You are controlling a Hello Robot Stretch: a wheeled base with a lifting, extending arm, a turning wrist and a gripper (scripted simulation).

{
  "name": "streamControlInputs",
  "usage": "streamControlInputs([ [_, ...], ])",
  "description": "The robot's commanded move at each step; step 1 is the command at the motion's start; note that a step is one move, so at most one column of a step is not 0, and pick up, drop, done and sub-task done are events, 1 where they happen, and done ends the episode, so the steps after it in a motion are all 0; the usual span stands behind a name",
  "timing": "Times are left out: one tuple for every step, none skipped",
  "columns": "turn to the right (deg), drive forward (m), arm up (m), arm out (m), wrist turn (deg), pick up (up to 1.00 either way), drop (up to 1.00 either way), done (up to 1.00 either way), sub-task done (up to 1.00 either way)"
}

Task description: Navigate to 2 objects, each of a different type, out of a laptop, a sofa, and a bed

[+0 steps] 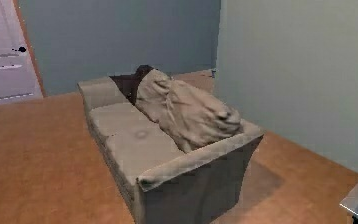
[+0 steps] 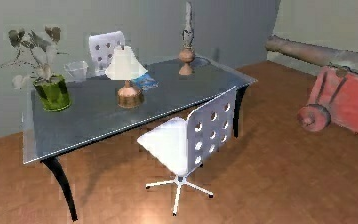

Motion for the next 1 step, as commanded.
streamControlInputs([
  [0.0,0.00,0.00,0.00,0.0,0.00,0.00,0.00,1.00],
])
